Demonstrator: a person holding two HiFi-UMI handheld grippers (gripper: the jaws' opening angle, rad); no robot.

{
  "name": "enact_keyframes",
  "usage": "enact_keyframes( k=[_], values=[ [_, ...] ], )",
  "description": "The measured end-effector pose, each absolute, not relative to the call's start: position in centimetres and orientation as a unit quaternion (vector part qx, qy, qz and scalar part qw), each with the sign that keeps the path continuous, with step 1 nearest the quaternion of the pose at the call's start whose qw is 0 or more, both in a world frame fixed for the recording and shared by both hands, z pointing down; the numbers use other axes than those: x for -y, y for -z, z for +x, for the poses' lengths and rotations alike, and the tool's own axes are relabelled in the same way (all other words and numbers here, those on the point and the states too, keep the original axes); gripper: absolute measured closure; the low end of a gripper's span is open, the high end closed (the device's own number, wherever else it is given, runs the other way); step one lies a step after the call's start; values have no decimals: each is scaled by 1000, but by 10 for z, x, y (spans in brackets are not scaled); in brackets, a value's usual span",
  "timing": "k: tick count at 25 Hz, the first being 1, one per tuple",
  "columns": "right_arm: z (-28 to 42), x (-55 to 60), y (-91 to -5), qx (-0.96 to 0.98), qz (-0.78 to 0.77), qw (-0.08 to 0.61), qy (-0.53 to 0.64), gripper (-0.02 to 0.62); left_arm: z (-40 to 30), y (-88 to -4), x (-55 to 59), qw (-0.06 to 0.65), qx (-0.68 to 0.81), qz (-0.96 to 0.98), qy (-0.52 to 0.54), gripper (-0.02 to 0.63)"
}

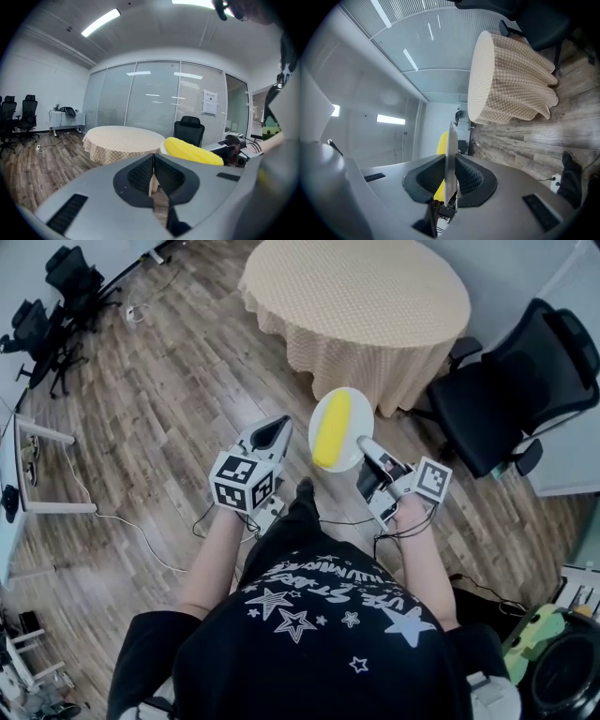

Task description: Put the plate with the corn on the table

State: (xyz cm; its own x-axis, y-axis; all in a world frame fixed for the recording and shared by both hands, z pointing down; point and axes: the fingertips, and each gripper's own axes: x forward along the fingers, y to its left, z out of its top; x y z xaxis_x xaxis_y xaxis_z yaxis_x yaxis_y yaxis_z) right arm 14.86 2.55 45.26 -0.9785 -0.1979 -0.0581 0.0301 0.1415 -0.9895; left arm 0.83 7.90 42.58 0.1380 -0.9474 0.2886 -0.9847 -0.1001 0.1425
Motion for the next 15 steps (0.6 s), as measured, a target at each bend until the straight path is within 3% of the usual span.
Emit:
enact_keyframes(
  k=[15],
  values=[
    [42, 81, -436, -756, -51, 95, 645, 540, -91, -418, 35, 154, 642, 749, -54, 597]
  ],
)
